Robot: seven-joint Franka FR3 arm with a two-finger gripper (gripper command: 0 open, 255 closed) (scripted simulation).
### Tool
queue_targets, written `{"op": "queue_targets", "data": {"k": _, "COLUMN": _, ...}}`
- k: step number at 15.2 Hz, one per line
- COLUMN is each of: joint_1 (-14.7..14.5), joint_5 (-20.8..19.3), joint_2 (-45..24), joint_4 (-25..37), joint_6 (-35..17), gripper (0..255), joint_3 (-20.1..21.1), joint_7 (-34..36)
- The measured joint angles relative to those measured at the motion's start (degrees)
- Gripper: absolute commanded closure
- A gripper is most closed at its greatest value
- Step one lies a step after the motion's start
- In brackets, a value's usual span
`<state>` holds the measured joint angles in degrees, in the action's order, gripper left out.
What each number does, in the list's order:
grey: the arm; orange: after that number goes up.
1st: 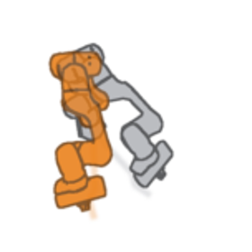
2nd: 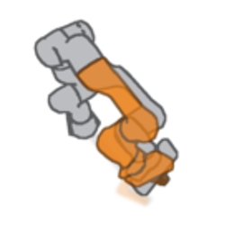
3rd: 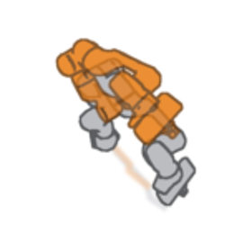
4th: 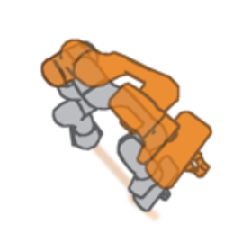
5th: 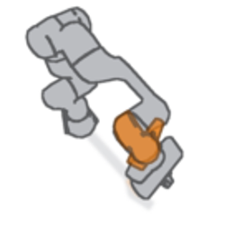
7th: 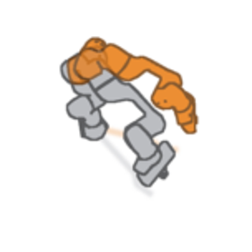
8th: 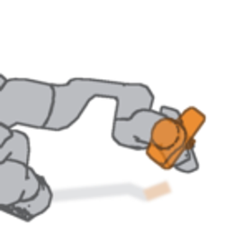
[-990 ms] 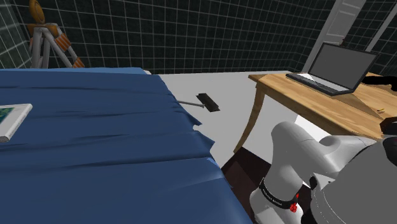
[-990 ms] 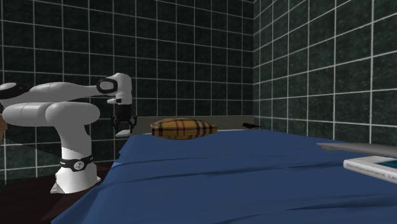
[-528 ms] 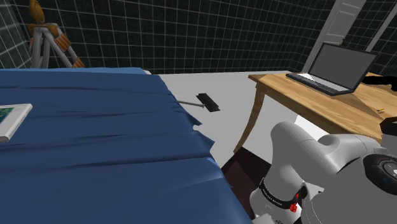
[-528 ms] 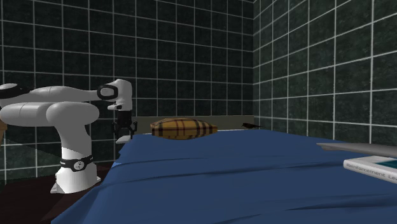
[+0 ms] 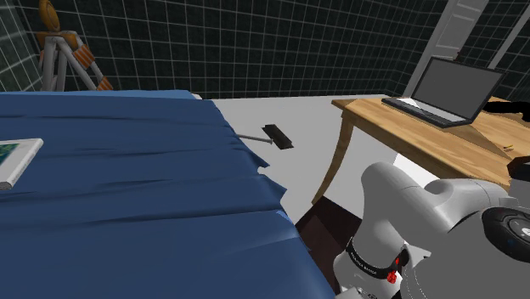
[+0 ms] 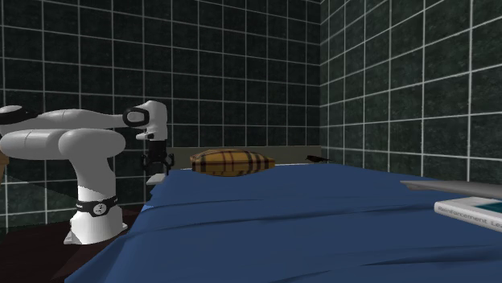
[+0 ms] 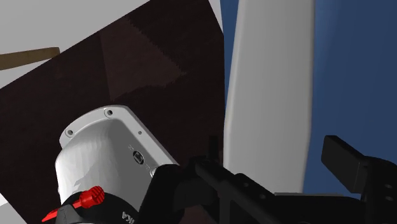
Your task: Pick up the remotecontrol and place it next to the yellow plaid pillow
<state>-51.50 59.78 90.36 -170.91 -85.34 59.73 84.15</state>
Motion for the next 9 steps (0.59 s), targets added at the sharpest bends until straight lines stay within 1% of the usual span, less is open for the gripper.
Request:
{"op": "queue_targets", "data": {"k": 5, "joint_1": 0.0, "joint_5": -0.02, "joint_2": 0.0, "joint_4": 0.02, "joint_6": 0.0, "gripper": 0, "joint_3": -0.02, "joint_7": -0.02}}
{"op": "queue_targets", "data": {"k": 9, "joint_1": 0.08, "joint_5": -6.66, "joint_2": 1.43, "joint_4": 4.14, "joint_6": 3.25, "gripper": 0, "joint_3": -6.9, "joint_7": -0.18}}
